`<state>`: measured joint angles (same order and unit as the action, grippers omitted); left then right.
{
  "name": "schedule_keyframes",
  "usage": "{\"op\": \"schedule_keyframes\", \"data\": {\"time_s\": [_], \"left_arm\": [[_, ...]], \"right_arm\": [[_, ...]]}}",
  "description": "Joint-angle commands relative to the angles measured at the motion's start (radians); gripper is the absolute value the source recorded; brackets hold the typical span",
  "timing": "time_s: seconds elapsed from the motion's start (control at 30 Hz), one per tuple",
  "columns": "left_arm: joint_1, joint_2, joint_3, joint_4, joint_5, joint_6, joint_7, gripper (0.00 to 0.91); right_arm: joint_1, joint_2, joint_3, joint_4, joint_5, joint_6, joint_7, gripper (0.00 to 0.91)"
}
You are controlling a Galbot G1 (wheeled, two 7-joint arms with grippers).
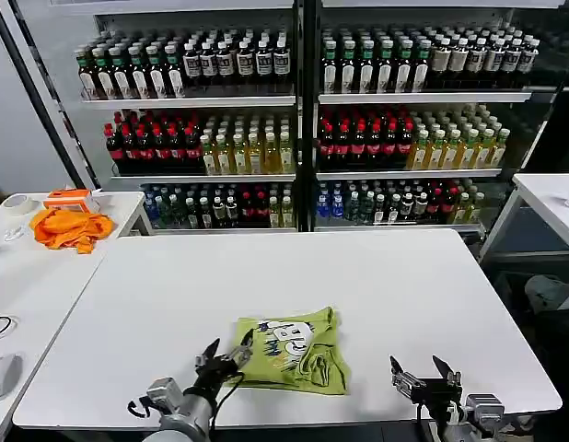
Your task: Fold and organize the clothes.
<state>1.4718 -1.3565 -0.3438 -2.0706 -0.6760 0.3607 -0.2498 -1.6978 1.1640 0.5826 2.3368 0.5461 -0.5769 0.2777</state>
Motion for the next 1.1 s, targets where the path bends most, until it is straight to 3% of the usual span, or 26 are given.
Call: {"op": "schedule_keyframes", "data": {"time_s": [0.03,0.53,0.57,0.6,0.67,0.8,0.9,0.97,1.03,1.07,1.1], "left_arm": [[-0.016,0.023,-0.007,0.038,-0.004,0.024,0.023,0.907],[-0.066,-0.018,0.054,0.130,-0.037,0.014,0.050,0.887],[-0.066,-0.019,0.052,0.128,-0.049,0.011,0.053,0.846],[-0.066,-0.024,0.047,0.128,-0.076,0.010,0.054,0.695],[-0.068,-0.031,0.035,0.131,-0.120,0.011,0.054,0.584],[-0.078,-0.049,-0.002,0.145,-0.245,0.010,0.056,0.453],[-0.086,-0.056,-0.028,0.168,-0.334,0.014,0.060,0.433],[-0.089,-0.062,-0.039,0.179,-0.373,0.018,0.062,0.373],[-0.087,-0.067,-0.047,0.188,-0.405,0.018,0.066,0.302],[-0.086,-0.069,-0.049,0.188,-0.411,0.018,0.066,0.202],[-0.083,-0.072,-0.052,0.185,-0.434,0.018,0.069,0.181]], "right_arm": [[-0.008,-0.001,0.013,0.007,0.001,0.000,0.000,0.907],[-0.033,-0.004,0.041,0.018,0.008,0.000,-0.001,0.907],[-0.033,-0.003,0.041,0.018,0.008,0.000,-0.001,0.907],[-0.034,-0.003,0.041,0.018,0.008,0.000,-0.001,0.907],[-0.034,-0.003,0.041,0.018,0.008,0.000,0.000,0.907],[-0.035,-0.001,0.040,0.022,0.008,0.000,0.001,0.907],[-0.037,-0.001,0.041,0.023,0.008,0.000,0.001,0.907],[-0.039,0.000,0.041,0.025,0.007,0.000,0.001,0.907],[-0.043,0.001,0.042,0.028,0.007,0.000,0.001,0.907],[-0.044,0.001,0.042,0.029,0.007,0.000,0.002,0.907],[-0.045,0.002,0.044,0.030,0.007,0.000,0.002,0.907]]}}
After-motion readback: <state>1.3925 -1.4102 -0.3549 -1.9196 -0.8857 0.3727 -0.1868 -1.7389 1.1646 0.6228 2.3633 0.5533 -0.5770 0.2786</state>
